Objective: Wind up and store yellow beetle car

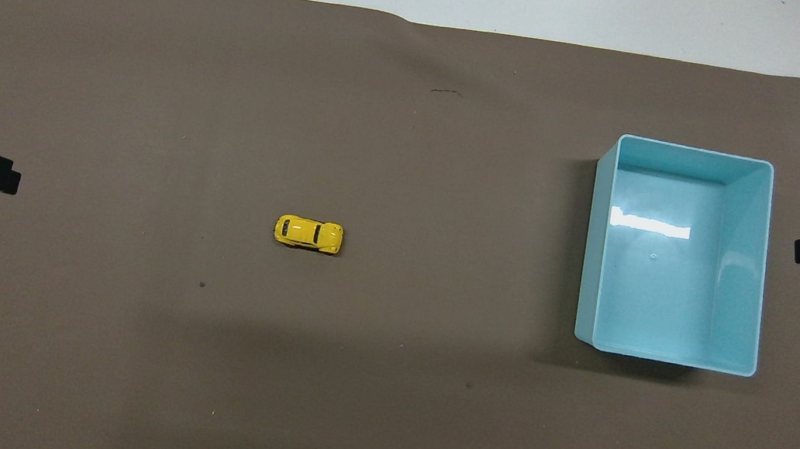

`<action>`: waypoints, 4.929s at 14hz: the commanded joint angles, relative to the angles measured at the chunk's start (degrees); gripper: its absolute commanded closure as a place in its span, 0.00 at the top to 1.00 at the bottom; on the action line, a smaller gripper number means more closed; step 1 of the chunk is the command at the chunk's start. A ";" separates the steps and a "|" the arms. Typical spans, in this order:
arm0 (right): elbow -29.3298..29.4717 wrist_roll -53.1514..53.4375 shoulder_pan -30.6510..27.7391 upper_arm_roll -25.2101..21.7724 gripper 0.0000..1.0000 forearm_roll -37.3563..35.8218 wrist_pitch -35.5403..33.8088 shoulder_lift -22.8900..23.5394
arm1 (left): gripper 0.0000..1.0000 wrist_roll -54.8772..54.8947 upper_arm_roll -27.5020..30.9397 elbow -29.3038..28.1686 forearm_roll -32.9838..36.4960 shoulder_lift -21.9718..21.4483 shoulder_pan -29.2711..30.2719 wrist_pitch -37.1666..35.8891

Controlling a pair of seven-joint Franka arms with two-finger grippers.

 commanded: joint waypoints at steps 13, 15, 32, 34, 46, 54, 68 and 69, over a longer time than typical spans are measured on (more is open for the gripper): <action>-0.97 0.12 -2.32 2.67 1.00 0.54 0.04 -1.26 | 1.00 -0.58 -0.04 -1.53 -1.03 -1.51 0.26 0.44; -0.97 0.12 -2.32 2.67 1.00 0.54 0.04 -1.26 | 1.00 -0.67 -0.04 -1.62 -1.03 -1.24 -0.09 0.35; -0.97 0.21 -2.58 2.50 1.00 0.54 0.03 -1.26 | 1.00 -33.93 -0.48 -7.85 -1.64 1.48 -6.68 7.19; -0.97 0.21 -2.58 2.50 1.00 0.54 0.03 -1.26 | 1.00 -41.77 -0.48 -8.39 -2.52 1.57 -6.86 8.43; -0.97 0.21 -2.58 2.50 1.00 0.54 0.03 -1.26 | 1.00 -76.85 -0.48 -12.87 -5.07 5.34 -14.85 15.90; -0.97 0.21 -2.58 2.50 1.00 0.54 0.03 -1.26 | 1.00 -106.02 -0.39 -14.63 -5.24 13.25 -22.15 29.60; -0.97 0.21 -2.58 2.50 1.00 0.54 0.03 -1.26 | 1.00 -119.32 -0.22 -19.99 -4.54 24.42 -26.90 45.70; -0.97 0.21 -2.58 2.50 1.00 0.54 0.03 -1.26 | 1.00 -119.32 -0.22 -20.08 -4.54 24.42 -26.90 45.70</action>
